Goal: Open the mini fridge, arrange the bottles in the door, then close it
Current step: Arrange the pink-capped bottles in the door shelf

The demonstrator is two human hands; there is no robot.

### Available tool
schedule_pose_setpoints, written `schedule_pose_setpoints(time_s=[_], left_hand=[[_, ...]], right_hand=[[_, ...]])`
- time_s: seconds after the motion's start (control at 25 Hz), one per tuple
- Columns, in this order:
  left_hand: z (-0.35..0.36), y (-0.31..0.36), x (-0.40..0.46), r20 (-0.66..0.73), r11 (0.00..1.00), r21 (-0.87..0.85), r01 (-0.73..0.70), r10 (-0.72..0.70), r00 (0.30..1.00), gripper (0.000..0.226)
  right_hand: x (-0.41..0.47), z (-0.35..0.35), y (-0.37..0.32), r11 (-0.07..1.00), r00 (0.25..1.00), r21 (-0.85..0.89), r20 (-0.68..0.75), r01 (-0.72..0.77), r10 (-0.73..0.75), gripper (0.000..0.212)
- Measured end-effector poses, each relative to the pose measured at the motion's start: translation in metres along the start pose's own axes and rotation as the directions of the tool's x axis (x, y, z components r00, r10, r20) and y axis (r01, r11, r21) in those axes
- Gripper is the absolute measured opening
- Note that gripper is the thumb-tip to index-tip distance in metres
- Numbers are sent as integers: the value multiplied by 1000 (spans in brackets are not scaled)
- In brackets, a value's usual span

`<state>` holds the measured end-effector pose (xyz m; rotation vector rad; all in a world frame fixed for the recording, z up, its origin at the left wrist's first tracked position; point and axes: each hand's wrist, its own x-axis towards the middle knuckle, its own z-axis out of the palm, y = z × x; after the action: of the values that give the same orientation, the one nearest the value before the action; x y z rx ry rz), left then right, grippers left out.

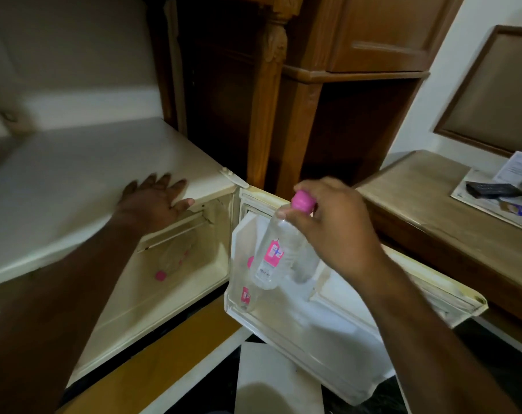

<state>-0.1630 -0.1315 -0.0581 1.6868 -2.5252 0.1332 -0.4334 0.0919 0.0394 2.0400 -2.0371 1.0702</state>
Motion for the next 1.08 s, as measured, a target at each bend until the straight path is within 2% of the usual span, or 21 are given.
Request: schedule_pose_setpoints(time_s=[0.16,0.36,0.48,0.64,0.72,0.84,0.96,1.08], left_hand=[[1,0,0,15,1000,-4,15,-15,1000,74],[2,-2,0,17,1000,-18,7,-6,1000,76],[3,-2,0,21,1000,-17,8,-8,1000,78],[3,-1,1,29,1000,-12,17,-17,999,76],[3,-1,1,30,1000,-12,20,-19,999,77],[4,-1,0,26,1000,-14,21,-21,999,76],[3,-1,0,26,1000,-14,16,-15,1000,75],[1,0,-2,34,1000,-17,14,-14,999,74]], right_hand=[[-6,69,16,975,975,-212,191,-71,112,36],[-18,130,42,855,951,-506,196,-113,241,32],[-20,152,54,762,891,-628,239,-160,385,29],[-27,178,74,726,825,-687,385,-44,414,29],[-30,185,78,737,822,-676,408,-21,398,29],[-27,183,77,796,824,-586,369,-153,430,30],[-24,169,64,838,884,-499,261,-220,387,33],[-24,181,27,972,963,-178,193,-152,186,31]])
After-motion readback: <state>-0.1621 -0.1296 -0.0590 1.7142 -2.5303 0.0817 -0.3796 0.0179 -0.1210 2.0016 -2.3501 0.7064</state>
